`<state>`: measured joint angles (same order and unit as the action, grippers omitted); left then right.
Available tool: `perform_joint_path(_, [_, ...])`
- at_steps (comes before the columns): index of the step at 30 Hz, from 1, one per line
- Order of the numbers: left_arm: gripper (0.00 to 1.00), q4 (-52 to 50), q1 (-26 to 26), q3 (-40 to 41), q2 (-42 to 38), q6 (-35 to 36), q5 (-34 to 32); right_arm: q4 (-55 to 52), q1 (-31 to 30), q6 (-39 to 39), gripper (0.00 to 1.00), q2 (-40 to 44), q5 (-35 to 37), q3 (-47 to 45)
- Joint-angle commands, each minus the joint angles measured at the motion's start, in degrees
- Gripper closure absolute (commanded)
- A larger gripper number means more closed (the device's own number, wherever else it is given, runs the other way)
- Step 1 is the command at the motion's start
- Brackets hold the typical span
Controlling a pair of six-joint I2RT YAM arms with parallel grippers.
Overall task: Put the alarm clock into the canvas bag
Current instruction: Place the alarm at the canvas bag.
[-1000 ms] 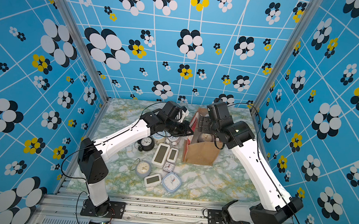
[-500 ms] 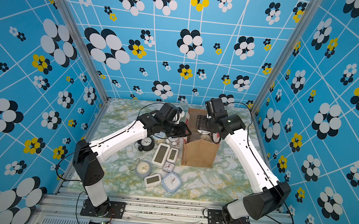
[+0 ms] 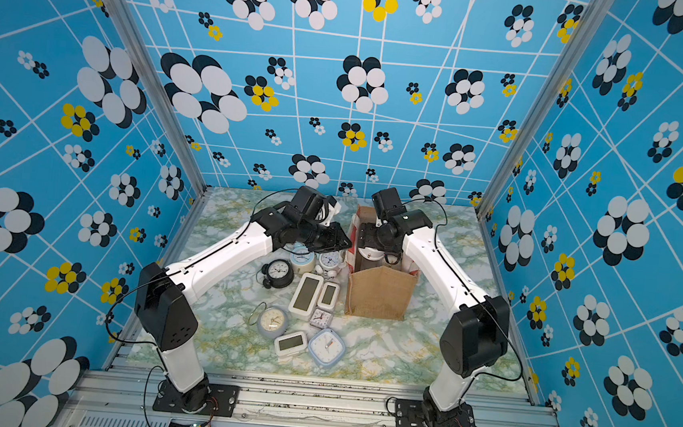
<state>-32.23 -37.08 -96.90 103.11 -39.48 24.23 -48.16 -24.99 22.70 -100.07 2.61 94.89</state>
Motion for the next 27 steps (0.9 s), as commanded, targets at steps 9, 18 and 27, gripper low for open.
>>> perform_joint_path(9, [0.79,2.44,0.48,0.09,0.84,-0.27,2.64,8.99,1.56,-0.82,0.57,-7.16,-0.15,-2.33])
perform_joint_path(18, [0.75,2.28,0.43,0.18,1.05,-0.16,2.82,12.34,1.83,-1.05,0.44,-11.02,0.10,-6.10])
perform_joint_path(27, [0.63,-1.26,0.34,-2.11,2.50,2.20,1.34,7.22,1.80,-1.51,0.06,-4.95,1.20,-3.57])
